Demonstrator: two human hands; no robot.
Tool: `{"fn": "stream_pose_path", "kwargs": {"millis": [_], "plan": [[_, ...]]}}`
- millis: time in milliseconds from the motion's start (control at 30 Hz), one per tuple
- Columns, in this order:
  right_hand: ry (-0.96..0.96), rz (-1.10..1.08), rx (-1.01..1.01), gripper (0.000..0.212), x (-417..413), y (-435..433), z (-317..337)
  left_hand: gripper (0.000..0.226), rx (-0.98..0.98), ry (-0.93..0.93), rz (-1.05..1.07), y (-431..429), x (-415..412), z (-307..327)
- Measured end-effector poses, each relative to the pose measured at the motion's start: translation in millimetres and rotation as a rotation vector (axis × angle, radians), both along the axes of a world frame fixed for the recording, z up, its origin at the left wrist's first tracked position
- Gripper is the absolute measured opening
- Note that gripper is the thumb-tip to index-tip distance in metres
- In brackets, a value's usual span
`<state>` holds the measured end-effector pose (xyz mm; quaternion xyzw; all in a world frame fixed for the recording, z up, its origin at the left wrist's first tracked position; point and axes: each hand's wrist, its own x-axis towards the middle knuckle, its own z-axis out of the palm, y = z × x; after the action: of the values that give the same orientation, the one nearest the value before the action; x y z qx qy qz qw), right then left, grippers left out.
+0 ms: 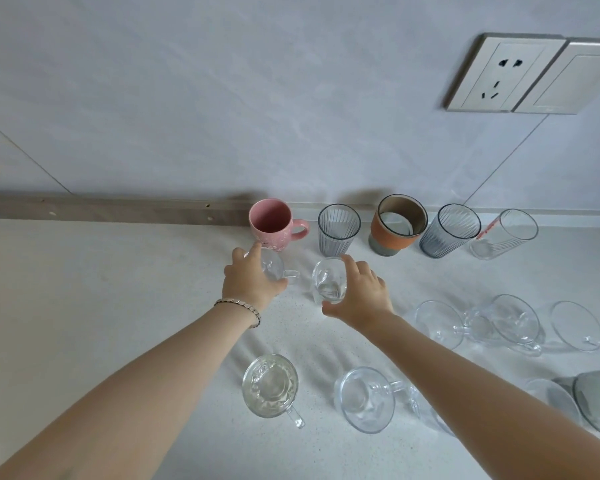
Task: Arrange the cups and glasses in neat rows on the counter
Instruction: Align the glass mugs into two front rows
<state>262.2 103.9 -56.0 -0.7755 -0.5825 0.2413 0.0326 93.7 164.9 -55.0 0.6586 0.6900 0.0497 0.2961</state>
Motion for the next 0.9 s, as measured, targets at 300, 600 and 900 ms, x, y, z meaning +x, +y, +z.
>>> {"fn": "stream_pose_path", "kwargs": {"millis": [300,600,900], "plan": [[-0.048,0.012,-0.019,0.091,2,-1,1,0.089,-0.034,0.001,0.003,-4,3,4],[-0.03,0.143,-0.101,0.113,29,-12,25,0.059,0.274,0.13,-0.168,-35,27,33],[-0.229,0.008,-0.139,0.07,160,-84,51,0.06,0.091,0.044,-0.809,-93,138,32]]}}
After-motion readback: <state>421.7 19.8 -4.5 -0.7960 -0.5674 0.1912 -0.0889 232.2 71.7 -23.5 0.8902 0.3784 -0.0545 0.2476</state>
